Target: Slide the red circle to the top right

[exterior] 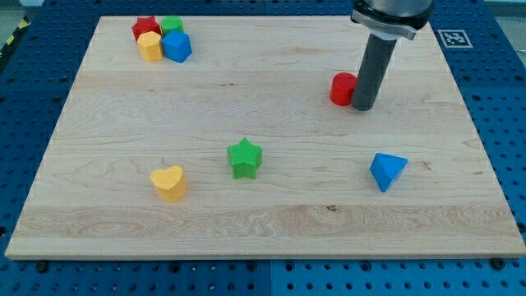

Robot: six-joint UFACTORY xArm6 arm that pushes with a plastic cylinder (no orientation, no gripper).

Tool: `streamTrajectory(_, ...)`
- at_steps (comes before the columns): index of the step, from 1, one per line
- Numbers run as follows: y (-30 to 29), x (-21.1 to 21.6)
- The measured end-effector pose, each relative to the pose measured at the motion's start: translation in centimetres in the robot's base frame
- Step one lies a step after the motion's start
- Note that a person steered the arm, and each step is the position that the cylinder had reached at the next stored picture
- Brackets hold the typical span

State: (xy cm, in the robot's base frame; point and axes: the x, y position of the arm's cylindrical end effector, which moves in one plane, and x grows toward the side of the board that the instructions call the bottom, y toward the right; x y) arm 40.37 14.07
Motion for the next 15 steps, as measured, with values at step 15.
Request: streamTrajectory(15,4.8,-11.6)
